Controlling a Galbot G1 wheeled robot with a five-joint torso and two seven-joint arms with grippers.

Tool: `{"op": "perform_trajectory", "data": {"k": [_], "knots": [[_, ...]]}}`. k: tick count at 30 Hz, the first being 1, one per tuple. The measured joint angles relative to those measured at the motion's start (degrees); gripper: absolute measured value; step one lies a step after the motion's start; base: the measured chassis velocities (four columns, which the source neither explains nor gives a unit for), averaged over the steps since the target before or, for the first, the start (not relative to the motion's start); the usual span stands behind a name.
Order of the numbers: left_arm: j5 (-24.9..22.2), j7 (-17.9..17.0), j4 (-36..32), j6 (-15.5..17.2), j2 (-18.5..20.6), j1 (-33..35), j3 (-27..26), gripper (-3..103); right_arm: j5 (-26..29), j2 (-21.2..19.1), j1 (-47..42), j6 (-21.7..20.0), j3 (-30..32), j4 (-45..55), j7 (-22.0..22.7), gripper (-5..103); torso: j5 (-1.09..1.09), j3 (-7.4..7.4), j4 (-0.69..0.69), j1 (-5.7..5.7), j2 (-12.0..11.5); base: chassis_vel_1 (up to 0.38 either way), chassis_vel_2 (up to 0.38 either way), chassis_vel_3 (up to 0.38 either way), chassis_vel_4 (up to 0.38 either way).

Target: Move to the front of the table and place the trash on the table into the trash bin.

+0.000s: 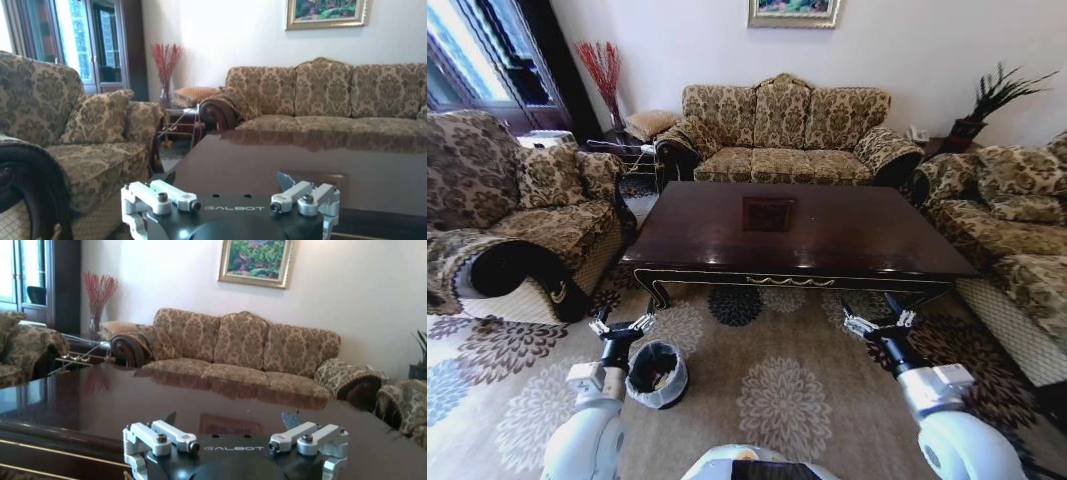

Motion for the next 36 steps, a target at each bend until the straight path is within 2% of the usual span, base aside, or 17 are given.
{"op": "perform_trajectory", "data": {"k": [9,18,23,26,27,28,31,34,36], "knots": [[1.0,0.72,-0.79,-2.61,-3.11,1.88,-0.23,100,-0.55,-0.2,0.9,-0.28,-2.42,-0.12,1.1,100,0.01,0.0,0.0,0.0,0.0,-0.173,-0.185,0.19,0.177],[1.28,0.85,-2.24,-3.43,-4.7,3.29,0.12,100,-1.65,0.35,1.28,0.65,-2.57,-0.84,2.05,100,-0.01,0.0,-0.01,0.0,-0.01,-0.28,-0.295,0.269,0.279],[1.46,1.01,-2.68,-3.28,-5.2,3.26,0.85,100,-2.96,3.3,-0.53,0.91,0.51,-1.04,0.72,100,0.06,-0.01,0.0,-0.01,-0.01,-0.103,-0.154,0.134,0.132],[1.49,1.04,-2.62,-3.4,-5.18,3.23,1.45,100,-3.78,5.63,-2.78,2.79,2.32,-1.01,-1.6,100,0.01,0.0,-0.04,0.0,-0.01,0.0,0.0,0.0,0.0],[1.56,1.04,-2.44,-3.54,-5.0,3.23,1.78,100,-4.07,6.69,-4.05,4.2,2.81,-0.9,-2.48,100,-0.1,0.0,-0.04,0.0,-0.01,0.053,0.037,-0.035,-0.021],[1.65,1.11,-2.44,-3.6,-4.89,3.2,1.95,100,-4.12,7.22,-4.71,4.85,2.89,-0.7,-2.68,100,-0.11,0.0,-0.02,0.0,-0.01,0.053,0.09,-0.03,-0.021],[1.71,1.23,-2.47,-3.6,-4.42,2.98,2.49,100,-4.08,8.42,-6.62,6.49,2.85,-0.08,-2.94,100,-0.04,0.0,0.02,0.01,-0.01,0.079,0.086,-0.027,-0.045],[1.69,1.31,-2.43,-2.63,-2.95,1.86,3.1,100,-4.03,10.2,-8.35,8.86,2.71,0.38,-2.93,100,0.01,0.0,-0.02,0.01,-0.01,0.01,0.027,-0.008,-0.009],[1.69,1.4,-2.24,-2.32,-2.46,1.63,3.14,100,-3.98,10.58,-8.47,8.89,2.64,0.55,-2.87,100,0.04,0.0,-0.01,0.01,-0.01,0.0,0.0,0.0,0.0]]}}
